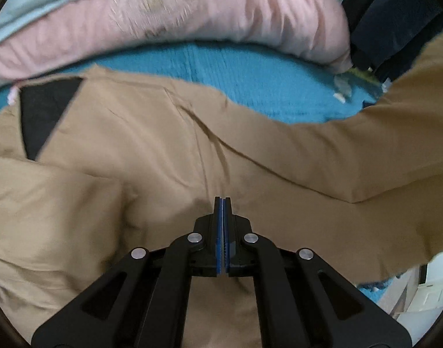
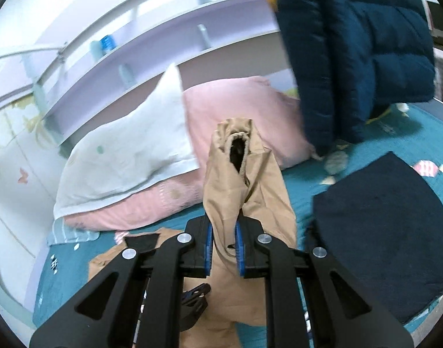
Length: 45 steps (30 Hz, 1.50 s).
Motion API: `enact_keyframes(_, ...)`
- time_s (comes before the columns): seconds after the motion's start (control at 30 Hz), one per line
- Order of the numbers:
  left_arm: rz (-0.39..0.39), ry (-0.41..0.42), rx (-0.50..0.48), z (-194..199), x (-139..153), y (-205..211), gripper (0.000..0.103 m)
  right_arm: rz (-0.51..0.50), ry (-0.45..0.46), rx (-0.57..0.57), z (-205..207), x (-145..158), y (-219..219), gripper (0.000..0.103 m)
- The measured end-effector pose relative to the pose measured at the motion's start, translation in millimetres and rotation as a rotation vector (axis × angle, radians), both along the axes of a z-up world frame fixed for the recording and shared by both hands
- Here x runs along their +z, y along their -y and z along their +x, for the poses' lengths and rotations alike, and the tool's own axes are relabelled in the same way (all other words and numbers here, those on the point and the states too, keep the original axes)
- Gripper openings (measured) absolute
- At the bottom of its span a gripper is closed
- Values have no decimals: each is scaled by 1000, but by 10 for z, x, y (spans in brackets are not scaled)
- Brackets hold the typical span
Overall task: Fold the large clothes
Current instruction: 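Lift the sleeve with the right tool and lay it across the shirt body, then open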
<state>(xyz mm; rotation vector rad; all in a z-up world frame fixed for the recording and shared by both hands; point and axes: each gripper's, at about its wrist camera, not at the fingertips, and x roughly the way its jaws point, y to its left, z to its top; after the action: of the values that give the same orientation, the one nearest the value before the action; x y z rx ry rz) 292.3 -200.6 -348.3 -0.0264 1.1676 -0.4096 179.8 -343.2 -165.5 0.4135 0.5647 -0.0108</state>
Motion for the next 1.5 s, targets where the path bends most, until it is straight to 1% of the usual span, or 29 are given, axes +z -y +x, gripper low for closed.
enact_keyframes(0.17,-3,62,15,-50,380,-337,2,-9,-16,60,94,30,-387,12)
enact_keyframes(0.3,-1,110,53,-64,633,-643,2,-9,-23,117,177,46,-736,12)
enact_keyframes(0.43,1,139,103,-105,803,-1053,2,-3,-40,167,288,19,-1143,12)
enact_keyframes(0.53,15,142,153,-162,841,-1454,2,11,-47,207,360,-18,-1412,12)
enact_keyframes(0.73,17,128,257,-230,840,-2132,2,33,-79,289,491,-143,-2005,12)
enact_keyframes(0.87,36,119,312,-292,790,-2503,2,40,-102,339,579,-274,-2370,12)
enact_keyframes(0.97,39,105,355,-364,747,-2818,2,48,-131,378,639,-437,-2631,12)
enact_keyframes(1.03,44,98,382,-400,707,-2989,2,52,-169,400,703,-608,-2818,12)
enact_keyframes(1.27,74,64,444,-486,592,-3382,2,104,-264,472,805,-1091,-3236,12)
enact_keyframes(1.37,73,47,467,-526,543,-3507,2,90,-290,502,830,-1276,-3415,12)
enact_keyframes(1.47,86,39,484,-563,502,-3597,2,85,-338,519,887,-1486,-3540,12)
enact_keyframes(1.5,90,32,491,-573,480,-3626,2,98,-379,551,926,-1610,-3601,15)
